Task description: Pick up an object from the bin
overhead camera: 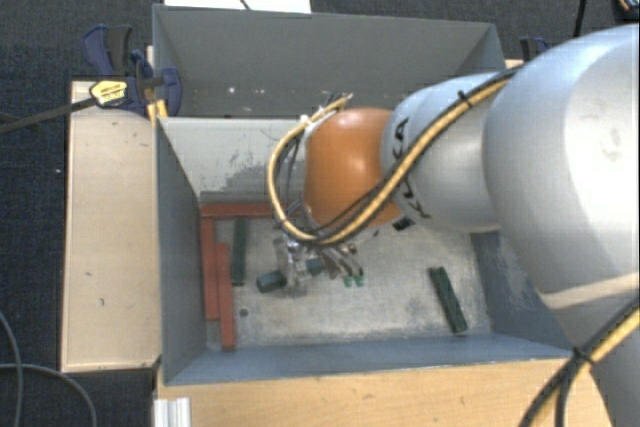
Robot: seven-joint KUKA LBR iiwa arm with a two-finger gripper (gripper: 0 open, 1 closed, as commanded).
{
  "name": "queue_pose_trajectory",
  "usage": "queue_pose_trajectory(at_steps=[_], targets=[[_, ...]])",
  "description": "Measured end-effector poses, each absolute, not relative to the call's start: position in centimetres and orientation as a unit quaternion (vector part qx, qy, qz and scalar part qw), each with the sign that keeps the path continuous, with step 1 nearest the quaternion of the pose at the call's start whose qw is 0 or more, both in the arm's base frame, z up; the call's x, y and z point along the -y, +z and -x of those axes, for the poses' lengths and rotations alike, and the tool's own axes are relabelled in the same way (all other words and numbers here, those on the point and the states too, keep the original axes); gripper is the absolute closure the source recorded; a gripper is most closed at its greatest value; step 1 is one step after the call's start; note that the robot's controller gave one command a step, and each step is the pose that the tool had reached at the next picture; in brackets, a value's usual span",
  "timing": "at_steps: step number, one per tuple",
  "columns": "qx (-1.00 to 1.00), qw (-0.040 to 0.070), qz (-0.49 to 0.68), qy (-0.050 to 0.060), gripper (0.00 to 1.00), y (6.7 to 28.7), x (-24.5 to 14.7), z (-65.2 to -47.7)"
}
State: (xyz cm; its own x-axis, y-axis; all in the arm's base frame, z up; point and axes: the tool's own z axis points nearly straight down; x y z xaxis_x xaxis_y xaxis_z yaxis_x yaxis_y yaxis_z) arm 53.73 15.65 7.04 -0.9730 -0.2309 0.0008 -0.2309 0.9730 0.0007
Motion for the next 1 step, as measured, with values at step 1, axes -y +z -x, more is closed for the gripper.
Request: queue_pose_trajectory(at_steps=[1], targets=[[0.989,-0.006,-0.148,-0.001,1.00,23.98,-16.66,-54.45]])
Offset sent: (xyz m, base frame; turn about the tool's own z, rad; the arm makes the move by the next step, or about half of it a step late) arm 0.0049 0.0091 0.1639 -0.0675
